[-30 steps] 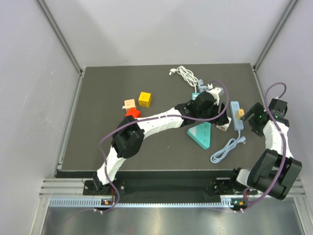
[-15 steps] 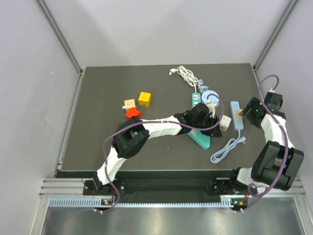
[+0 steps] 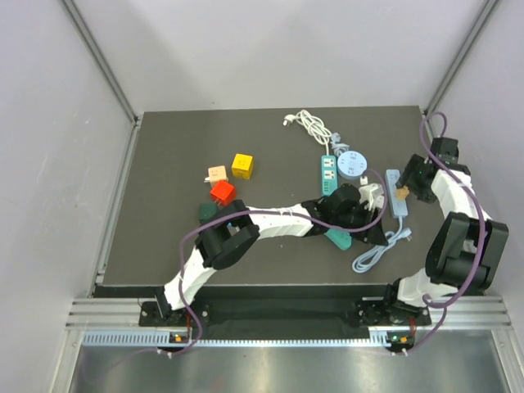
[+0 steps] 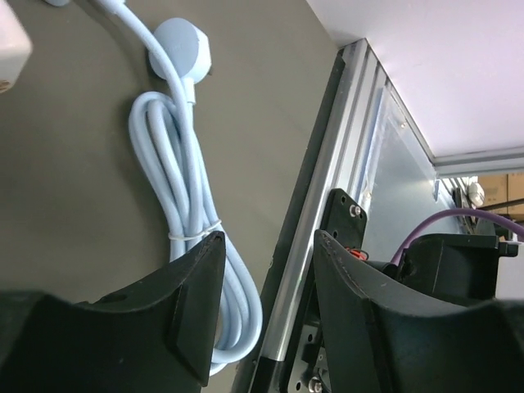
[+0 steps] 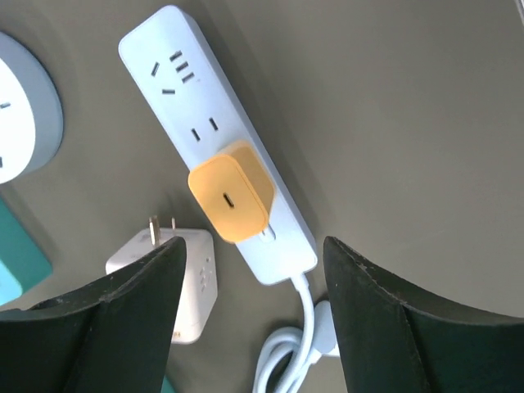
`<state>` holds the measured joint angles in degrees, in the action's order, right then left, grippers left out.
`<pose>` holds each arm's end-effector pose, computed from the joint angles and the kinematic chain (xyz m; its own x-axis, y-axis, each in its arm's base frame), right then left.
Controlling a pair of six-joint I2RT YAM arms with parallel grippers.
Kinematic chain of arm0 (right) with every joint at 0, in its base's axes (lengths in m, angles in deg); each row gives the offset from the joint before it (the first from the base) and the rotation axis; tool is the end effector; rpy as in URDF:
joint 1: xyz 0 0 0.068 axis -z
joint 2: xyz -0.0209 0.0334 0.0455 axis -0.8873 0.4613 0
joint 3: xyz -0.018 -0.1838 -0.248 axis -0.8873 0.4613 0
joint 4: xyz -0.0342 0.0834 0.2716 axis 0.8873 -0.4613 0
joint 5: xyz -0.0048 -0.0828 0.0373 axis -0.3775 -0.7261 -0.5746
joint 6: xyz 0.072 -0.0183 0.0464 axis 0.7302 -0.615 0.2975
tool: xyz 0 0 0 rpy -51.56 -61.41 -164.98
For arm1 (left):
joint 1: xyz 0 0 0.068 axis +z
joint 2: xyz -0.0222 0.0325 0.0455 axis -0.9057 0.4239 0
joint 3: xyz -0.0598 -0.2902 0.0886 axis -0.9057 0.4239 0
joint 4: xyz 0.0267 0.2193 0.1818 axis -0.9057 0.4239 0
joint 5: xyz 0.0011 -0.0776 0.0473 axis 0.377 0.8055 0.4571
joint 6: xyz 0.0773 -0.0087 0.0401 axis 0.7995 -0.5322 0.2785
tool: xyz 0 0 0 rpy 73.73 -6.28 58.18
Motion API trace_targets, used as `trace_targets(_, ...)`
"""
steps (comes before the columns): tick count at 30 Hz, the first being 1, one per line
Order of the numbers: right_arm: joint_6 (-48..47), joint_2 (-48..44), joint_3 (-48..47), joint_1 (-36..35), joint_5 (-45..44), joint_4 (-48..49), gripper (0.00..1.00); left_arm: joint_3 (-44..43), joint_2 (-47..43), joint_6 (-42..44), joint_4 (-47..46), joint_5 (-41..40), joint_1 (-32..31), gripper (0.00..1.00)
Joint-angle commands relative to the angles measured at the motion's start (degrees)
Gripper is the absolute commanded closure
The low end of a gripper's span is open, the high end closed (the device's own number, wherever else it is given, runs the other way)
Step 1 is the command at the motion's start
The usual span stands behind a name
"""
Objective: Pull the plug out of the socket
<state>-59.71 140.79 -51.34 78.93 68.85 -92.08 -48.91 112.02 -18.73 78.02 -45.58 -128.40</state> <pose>0.3377 -0.0991 0.2320 -0.6877 0.4968 -0.5294 0.4952 0.8543 0.1583 0.2366 -0.5509 0.1842 -0.7774 0.2495 -0.5774 0.6284 0.2666 -0.7308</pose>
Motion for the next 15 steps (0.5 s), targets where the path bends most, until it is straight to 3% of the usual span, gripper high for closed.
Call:
trace_targets(1,-2.1,2.3,-4.3,-1.5,-3.1,-1.7,0.33,-0.6,-1.4,1.1,-2.3,0.1,0.5,0.48)
trace_targets(15,-7.0,14.4,-13.3,-6.4,-6.2,-3.9,0.41,4.3,-6.7,1.3,-0.5,-1.0,2.2,0.48)
